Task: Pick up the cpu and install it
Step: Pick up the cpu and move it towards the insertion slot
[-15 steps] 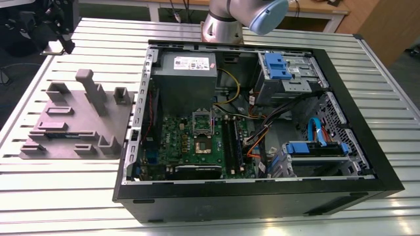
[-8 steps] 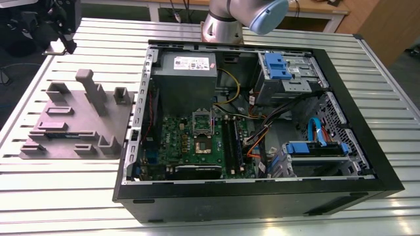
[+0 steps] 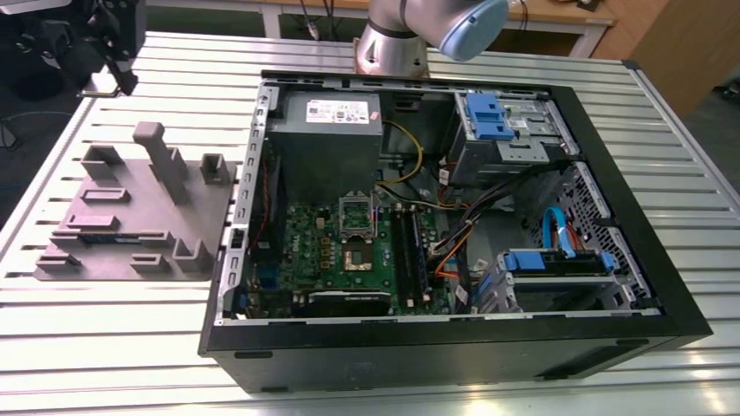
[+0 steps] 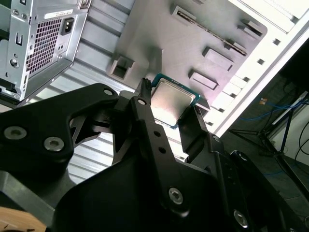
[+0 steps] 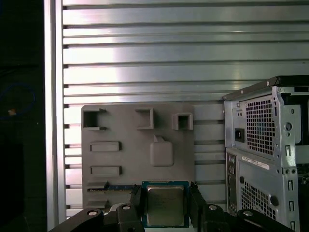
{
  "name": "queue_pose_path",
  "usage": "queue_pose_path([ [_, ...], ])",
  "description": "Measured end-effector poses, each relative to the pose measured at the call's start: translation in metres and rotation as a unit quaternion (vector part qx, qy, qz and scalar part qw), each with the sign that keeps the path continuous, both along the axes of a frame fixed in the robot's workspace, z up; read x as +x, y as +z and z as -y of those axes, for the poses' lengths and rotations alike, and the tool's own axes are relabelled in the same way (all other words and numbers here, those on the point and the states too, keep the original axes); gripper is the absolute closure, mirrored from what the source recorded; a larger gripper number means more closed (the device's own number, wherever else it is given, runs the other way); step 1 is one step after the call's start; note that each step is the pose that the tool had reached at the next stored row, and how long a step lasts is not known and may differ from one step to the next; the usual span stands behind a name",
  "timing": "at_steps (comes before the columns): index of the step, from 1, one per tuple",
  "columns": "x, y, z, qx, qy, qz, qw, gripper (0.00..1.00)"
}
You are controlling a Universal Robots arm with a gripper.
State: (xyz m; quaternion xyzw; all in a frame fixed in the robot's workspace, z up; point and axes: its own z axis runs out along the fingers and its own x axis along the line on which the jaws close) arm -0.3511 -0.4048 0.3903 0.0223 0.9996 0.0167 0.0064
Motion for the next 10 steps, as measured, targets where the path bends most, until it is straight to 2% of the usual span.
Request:
queue_pose_path([
  [10, 0.0018, 0.0, 0.0, 0.0, 0.0, 0.0, 1.0, 0.53],
])
